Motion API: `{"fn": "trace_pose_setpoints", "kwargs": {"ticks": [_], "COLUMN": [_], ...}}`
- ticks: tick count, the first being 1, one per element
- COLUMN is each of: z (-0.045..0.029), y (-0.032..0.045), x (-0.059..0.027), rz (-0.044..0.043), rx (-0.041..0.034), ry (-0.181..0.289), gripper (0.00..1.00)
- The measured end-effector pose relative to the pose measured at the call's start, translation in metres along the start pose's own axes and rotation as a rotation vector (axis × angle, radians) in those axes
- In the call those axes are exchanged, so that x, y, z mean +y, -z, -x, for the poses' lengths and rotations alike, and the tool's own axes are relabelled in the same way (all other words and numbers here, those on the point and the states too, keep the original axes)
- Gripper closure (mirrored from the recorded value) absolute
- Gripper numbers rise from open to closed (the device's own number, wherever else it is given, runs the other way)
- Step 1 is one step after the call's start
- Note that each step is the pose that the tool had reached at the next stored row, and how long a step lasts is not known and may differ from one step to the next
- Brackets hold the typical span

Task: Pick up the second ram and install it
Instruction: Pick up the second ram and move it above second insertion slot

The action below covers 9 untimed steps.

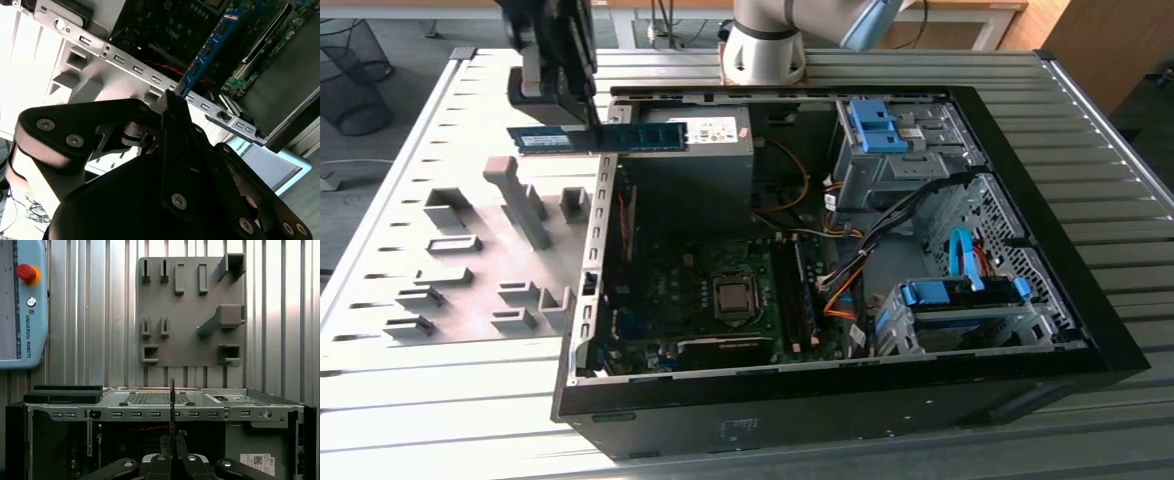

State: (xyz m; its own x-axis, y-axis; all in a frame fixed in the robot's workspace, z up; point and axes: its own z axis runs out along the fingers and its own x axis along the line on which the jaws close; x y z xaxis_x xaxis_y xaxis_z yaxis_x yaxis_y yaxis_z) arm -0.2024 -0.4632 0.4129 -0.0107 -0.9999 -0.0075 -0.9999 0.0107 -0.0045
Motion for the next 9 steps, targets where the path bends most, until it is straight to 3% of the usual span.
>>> {"fn": "trace_pose_setpoints", "kwargs": {"ticks": [9], "z": [0.0003], "y": [-0.0013], "x": [-0.0259], "rz": [0.0], "rx": [-0.0001], "ry": [0.0], "gripper": [0.86]}}
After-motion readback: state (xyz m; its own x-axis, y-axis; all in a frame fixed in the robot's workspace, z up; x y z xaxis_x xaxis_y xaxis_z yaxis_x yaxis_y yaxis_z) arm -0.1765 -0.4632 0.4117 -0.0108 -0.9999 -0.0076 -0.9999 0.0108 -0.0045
